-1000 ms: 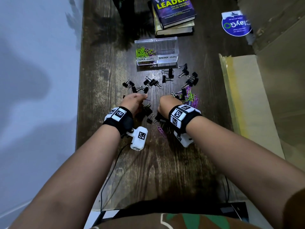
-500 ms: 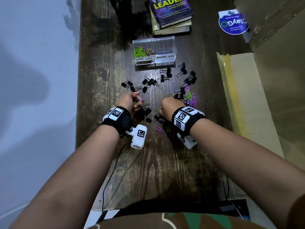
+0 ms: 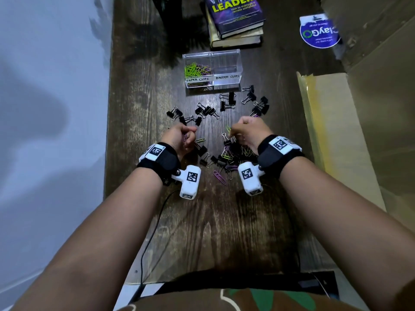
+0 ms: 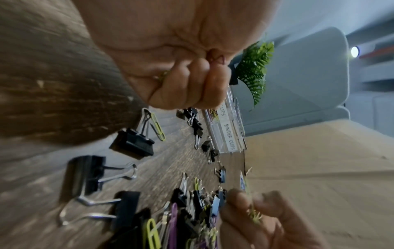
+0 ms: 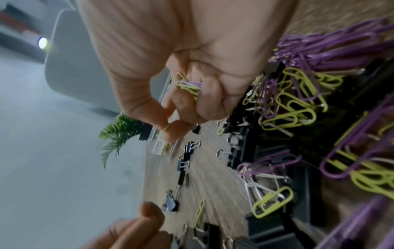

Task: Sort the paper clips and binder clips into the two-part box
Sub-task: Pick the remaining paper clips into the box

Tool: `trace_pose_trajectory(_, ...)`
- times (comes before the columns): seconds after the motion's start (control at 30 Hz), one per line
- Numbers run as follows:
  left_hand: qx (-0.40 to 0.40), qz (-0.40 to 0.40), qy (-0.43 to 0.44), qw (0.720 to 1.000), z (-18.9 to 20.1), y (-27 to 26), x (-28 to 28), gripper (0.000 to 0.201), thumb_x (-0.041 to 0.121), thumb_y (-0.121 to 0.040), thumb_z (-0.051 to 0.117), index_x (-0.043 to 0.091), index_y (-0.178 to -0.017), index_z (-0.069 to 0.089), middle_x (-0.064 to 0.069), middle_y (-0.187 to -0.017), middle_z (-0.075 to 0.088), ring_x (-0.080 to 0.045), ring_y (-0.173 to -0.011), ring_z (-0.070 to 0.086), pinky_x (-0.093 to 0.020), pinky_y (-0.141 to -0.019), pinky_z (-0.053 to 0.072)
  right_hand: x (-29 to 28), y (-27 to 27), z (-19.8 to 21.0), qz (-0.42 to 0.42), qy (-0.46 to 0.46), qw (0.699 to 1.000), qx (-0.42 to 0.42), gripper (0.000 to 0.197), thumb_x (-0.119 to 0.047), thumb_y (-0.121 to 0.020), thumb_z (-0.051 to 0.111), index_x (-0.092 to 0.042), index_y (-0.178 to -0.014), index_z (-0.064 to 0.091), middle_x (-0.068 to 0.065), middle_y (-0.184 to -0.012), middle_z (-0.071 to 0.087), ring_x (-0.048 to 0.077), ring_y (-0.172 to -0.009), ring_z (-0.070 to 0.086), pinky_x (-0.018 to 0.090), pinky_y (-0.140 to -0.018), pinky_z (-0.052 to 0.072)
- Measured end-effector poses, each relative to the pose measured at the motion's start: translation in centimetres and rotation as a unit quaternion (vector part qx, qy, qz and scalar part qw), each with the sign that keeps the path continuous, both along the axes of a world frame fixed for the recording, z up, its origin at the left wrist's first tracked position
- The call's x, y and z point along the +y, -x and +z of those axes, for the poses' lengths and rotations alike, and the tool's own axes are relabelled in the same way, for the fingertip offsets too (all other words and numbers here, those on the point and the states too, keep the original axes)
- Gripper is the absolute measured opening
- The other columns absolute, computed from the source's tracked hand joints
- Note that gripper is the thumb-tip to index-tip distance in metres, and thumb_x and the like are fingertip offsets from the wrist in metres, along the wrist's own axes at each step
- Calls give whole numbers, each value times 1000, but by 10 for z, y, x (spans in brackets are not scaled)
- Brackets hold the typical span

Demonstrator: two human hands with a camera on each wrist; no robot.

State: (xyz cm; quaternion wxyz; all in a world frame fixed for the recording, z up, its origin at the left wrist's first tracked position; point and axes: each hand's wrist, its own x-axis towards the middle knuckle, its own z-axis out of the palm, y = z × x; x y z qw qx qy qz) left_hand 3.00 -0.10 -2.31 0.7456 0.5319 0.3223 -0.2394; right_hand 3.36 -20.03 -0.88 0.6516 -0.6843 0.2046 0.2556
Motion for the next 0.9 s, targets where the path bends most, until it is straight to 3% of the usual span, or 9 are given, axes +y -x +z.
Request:
trace_pose_trajectory(0.1, 0, -15, -46, 999, -2, 2, -5, 28, 12, -92, 22, 8, -92, 50, 2, -36, 38, -10, -30, 27, -16, -40, 21, -9, 1, 1, -34, -60, 998, 5, 18, 4, -86, 52, -10, -80, 61, 6, -69, 64, 14, -54, 51, 22, -46, 32)
trace_pose_trajectory(0.2, 2, -2, -37, 999, -4, 1, -8, 28, 12, -91, 21, 7, -100, 47, 0, -38, 42, -10, -32, 32, -13, -38, 25, -14, 4, -3, 0, -68, 997, 22, 36, 4, -86, 38, -7, -96, 70, 1, -66, 58, 10, -45, 43, 21, -40, 27)
trace_pose_trajectory(0.3, -1, 4, -18, 1000, -2, -1, -10, 29, 10, -90, 20, 3, -99, 47, -1, -40, 46, -10, -33, 34, -15, -38, 27, -10, 8, -7, 15, -56, 997, 50, 33, 3, -83, 34, -2, -75, 65, 5, -57, 48, 11, -35, 38, 13, -34, 21)
trace_pose_trajectory(0.37, 0, -15, -3, 1000, 1, -1, -11, 32, 9, -90, 20, 0, -98, 50, 0, -41, 46, -9, -34, 33, -18, -41, 27, -4, 11, -10, 76, 34, 996, 28, 26, -8, -85, 44, -7, -65, 60, 5, -56, 47, 14, -38, 39, 13, -35, 23)
trace_pose_trajectory(0.43, 3, -45, 2, 999, 4, 0, -14, 34, 10, -89, 23, 1, -91, 55, 1, -44, 45, -8, -35, 32, -21, -45, 25, 0, 17, -13, 210, 190, 958, -46, 17, -17, -83, 57, -13, -67, 63, 0, -59, 54, 13, -50, 47, 18, -45, 34)
trace_pose_trajectory(0.53, 10, -73, -40, 996, 6, 0, -18, 24, 6, -85, 31, 5, -76, 53, 0, -41, 45, -8, -35, 31, -13, -39, 23, 4, 25, -17, 365, 327, 863, -126, 7, -16, -82, 63, -14, -88, 66, -1, -82, 63, 16, -77, 58, 22, -70, 42)
trace_pose_trajectory(0.73, -32, -156, -217, 963, 4, -2, -19, 28, 7, -91, 37, 11, -68, 51, -3, -62, 51, -10, -43, 45, -21, -46, 37, 10, 26, -24, 433, 389, 795, -169, 11, -22, -83, 59, -18, -91, 64, 7, -98, 67, 28, -91, 64, 38, -83, 53)
trace_pose_trajectory(0.8, -57, -183, -282, 940, 2, -3, -17, 29, 7, -94, 37, 11, -69, 51, -5, -72, 53, -16, -60, 49, -29, -64, 43, 11, 25, -23, 416, 370, 813, -169, 7, -21, -84, 58, -15, -86, 61, 7, -91, 66, 27, -85, 63, 36, -78, 53)
trace_pose_trajectory(0.9, -59, -175, -320, 929, -3, -4, -9, 31, 17, -92, 38, 16, -63, 48, -1, -65, 50, -16, -59, 45, -32, -71, 41, 5, 19, -19, 301, 296, 896, -138, 8, -16, -85, 59, -15, -78, 55, 0, -78, 60, 17, -73, 56, 27, -67, 45)
